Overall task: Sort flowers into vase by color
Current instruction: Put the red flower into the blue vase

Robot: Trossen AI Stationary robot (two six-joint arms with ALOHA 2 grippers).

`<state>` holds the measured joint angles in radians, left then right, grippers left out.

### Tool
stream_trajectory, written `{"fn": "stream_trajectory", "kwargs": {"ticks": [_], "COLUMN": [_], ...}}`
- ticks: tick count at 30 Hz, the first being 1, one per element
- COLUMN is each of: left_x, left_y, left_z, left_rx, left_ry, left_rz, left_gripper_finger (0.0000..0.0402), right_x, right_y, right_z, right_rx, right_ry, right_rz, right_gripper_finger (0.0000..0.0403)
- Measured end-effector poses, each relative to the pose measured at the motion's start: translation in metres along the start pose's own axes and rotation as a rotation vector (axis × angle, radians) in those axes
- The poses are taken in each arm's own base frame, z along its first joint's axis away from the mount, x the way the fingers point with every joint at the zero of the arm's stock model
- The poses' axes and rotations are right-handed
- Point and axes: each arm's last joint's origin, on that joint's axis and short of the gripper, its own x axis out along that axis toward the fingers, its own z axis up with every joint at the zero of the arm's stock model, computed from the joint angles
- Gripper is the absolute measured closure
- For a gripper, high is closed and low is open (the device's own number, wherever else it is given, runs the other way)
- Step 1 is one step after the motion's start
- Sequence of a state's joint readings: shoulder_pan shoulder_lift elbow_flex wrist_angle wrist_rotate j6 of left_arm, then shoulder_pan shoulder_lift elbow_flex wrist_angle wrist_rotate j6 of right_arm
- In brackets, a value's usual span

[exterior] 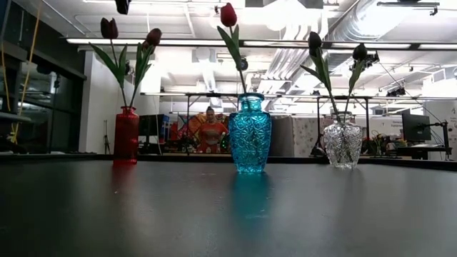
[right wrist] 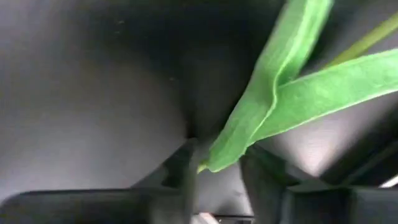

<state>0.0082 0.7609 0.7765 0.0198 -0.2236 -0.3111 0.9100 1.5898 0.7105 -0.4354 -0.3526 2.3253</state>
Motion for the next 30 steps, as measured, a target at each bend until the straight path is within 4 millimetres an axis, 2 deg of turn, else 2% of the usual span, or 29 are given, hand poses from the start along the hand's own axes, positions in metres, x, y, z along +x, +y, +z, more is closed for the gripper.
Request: {"fn": "stream_trajectory", "kwargs": {"ticks": [5,9,12,15,18,21,23,27,30], "left_x": [0.000,0.000,0.000,0.000,0.000,0.000,0.000,0.000,0.000], "left_y": [0.000,0.000,0.000,0.001,0.001,0.001,0.001,0.001,0.000], "left_z": [0.000,0.000,0.000,0.000,0.001,0.001,0.001,0.001,0.003], "left_rx": [0.000,0.012,0.029,0.033,0.033,0.029,0.024,0.022,0.002], "left_ry": [0.000,0.000,-0.004,-0.009,-0.012,-0.015,-0.015,-0.020,-0.033], "left_rz": [0.000,0.001,0.012,0.026,0.029,0.028,0.028,0.026,0.022], "left_gripper_finger": [0.0188,0.0188,0.0188,0.0188,0.0188,0.0188,0.0188,0.0188,0.0188], "right_x": [0.006,-0.008,-0.033,-0.066,-0.096,-0.121,-0.135,-0.172,-0.203], "right_y": [0.006,0.008,0.007,0.013,0.027,0.047,0.061,0.087,0.099], "right_z": [0.000,-0.007,-0.016,-0.028,-0.031,-0.019,-0.002,0.038,0.060], "right_rx": [-0.038,-0.088,-0.135,-0.266,-0.414,-0.538,-0.585,-0.516,-0.545], "right_ry": [0.020,-0.014,-0.074,-0.162,-0.352,-0.621,-0.825,-1.289,-1.433], "right_rz": [0.009,0.041,0.094,0.279,0.496,0.605,0.627,0.636,0.605], "right_gripper_finger": [0.0387,0.0389,0.0398,0.0398,0.0401,0.0401,0.0402,0.0402,0.0402]}}
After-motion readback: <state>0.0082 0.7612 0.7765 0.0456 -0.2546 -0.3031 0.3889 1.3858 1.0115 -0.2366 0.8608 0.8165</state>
